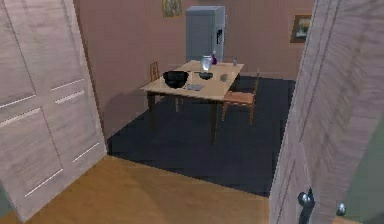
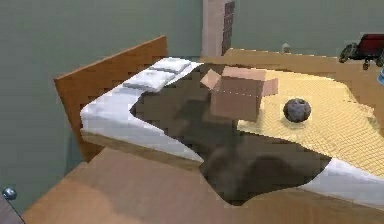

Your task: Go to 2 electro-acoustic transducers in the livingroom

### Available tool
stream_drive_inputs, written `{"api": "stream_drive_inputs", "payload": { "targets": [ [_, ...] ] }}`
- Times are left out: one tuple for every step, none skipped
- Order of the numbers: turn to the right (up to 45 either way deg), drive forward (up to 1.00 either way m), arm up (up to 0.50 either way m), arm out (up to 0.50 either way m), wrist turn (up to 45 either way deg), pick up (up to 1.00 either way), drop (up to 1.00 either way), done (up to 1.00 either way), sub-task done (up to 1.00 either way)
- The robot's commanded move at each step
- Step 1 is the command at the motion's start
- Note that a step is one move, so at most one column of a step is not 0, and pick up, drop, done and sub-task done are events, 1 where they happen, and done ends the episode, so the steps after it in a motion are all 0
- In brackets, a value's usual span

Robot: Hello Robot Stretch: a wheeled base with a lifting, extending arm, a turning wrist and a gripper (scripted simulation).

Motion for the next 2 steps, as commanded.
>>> {"api": "stream_drive_inputs", "payload": {
  "targets": [
    [0.0, 0.35, 0.00, 0.00, 0.0, 0.00, 0.00, 0.00, 0.00],
    [12.0, 0.00, 0.00, 0.00, 0.0, 0.00, 0.00, 0.00, 0.00]
  ]
}}
